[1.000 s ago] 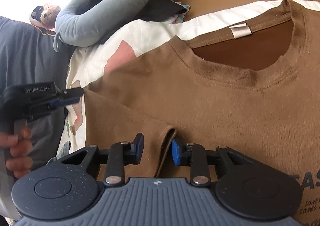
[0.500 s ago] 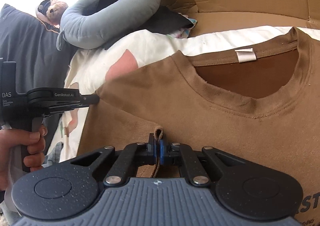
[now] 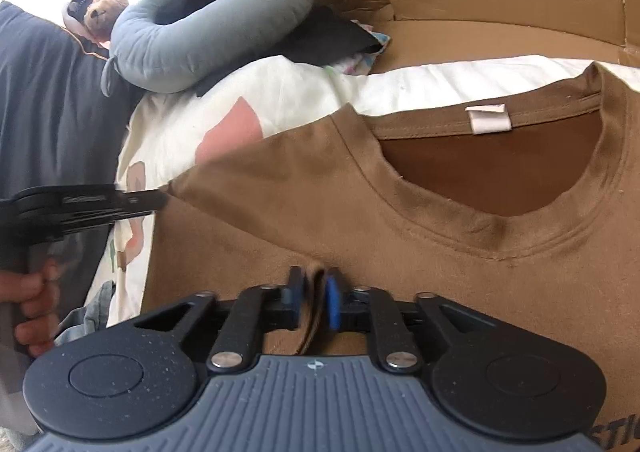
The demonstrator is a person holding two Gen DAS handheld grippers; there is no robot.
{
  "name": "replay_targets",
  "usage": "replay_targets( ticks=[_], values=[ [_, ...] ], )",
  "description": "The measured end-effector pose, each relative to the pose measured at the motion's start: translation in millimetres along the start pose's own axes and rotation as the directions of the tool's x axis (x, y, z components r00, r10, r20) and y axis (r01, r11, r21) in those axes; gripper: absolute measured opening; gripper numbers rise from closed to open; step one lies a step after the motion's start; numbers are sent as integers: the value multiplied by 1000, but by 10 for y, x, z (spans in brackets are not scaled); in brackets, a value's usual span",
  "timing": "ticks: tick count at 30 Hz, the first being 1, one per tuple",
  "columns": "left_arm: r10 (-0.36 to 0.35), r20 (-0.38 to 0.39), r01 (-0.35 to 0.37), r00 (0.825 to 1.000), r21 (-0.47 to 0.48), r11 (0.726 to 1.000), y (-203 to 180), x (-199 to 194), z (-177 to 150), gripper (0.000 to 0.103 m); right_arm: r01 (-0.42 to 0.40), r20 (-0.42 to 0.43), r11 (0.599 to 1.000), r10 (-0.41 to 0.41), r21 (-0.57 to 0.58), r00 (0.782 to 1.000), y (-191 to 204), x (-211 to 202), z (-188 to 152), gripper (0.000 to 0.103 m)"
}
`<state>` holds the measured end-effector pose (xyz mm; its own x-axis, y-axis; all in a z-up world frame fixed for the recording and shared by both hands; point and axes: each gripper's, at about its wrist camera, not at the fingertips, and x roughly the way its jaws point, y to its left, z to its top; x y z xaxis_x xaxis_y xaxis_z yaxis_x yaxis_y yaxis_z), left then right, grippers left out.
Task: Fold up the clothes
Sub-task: 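Open both grippers and release the folded shirt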
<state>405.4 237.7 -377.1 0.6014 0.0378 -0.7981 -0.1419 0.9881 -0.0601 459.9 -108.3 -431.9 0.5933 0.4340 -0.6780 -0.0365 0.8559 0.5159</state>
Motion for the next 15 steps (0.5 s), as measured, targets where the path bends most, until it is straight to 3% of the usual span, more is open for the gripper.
replay_targets(
  ticks=[6, 13, 15],
  values=[
    [-20, -3, 20, 1000, 9, 1000, 48, -458, -228, 16, -15, 29, 999, 16, -36, 999, 16, -238, 23, 34],
    [4, 8, -4, 1000, -45, 999, 68, -932, -634, 17, -48, -22, 992, 46, -113, 999, 74, -366, -22, 34],
    [20, 22, -18, 1000, -102, 995, 87, -1041, -761, 26, -55, -30, 991, 52, -120, 998, 81, -392, -38, 34]
  ],
)
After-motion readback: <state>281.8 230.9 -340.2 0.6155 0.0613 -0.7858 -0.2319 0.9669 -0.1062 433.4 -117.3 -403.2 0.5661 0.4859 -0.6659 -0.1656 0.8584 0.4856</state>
